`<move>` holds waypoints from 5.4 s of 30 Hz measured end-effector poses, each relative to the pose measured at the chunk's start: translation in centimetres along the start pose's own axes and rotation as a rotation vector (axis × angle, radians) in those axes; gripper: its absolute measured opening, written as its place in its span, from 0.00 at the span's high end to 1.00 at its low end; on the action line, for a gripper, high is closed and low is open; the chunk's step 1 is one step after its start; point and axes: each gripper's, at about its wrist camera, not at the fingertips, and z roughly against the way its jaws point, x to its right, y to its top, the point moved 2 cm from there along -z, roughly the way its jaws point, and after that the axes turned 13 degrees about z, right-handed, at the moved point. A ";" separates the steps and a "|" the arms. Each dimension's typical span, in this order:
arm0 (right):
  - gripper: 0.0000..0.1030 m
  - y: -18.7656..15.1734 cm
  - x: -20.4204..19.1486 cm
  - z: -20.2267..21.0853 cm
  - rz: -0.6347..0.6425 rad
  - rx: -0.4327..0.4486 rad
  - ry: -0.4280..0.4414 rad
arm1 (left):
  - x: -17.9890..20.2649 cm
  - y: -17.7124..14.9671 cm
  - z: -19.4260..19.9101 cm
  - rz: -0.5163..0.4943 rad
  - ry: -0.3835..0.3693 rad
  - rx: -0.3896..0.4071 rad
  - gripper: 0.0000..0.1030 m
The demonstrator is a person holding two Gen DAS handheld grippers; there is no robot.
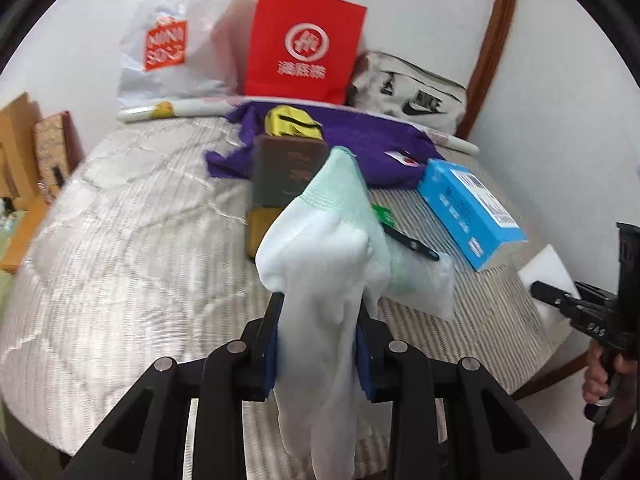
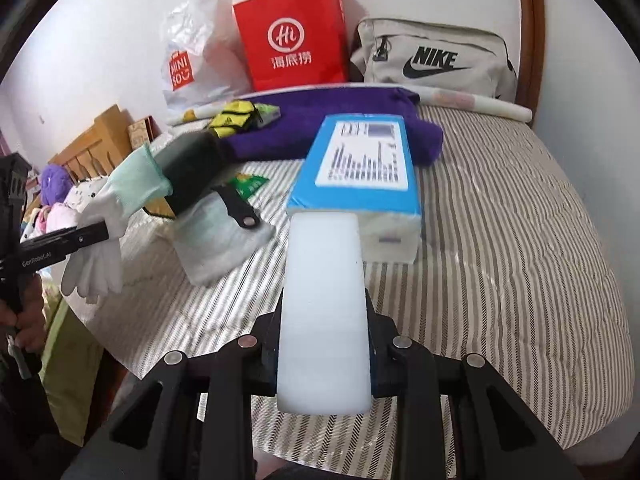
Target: Organize soft objects
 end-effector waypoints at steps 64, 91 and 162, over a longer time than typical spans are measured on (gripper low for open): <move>0.72 23.3 6.5 -19.6 0.107 -0.146 0.194 | 9.3 23.4 -18.8 -0.038 -0.042 -0.149 0.71; 0.47 22.6 5.3 -23.3 0.179 -0.285 0.194 | 8.9 22.7 -20.8 -0.081 0.007 -0.214 0.35; 0.97 10.8 -5.7 -10.7 0.226 -0.099 0.166 | 2.8 1.0 -6.1 0.026 -0.121 -0.251 0.33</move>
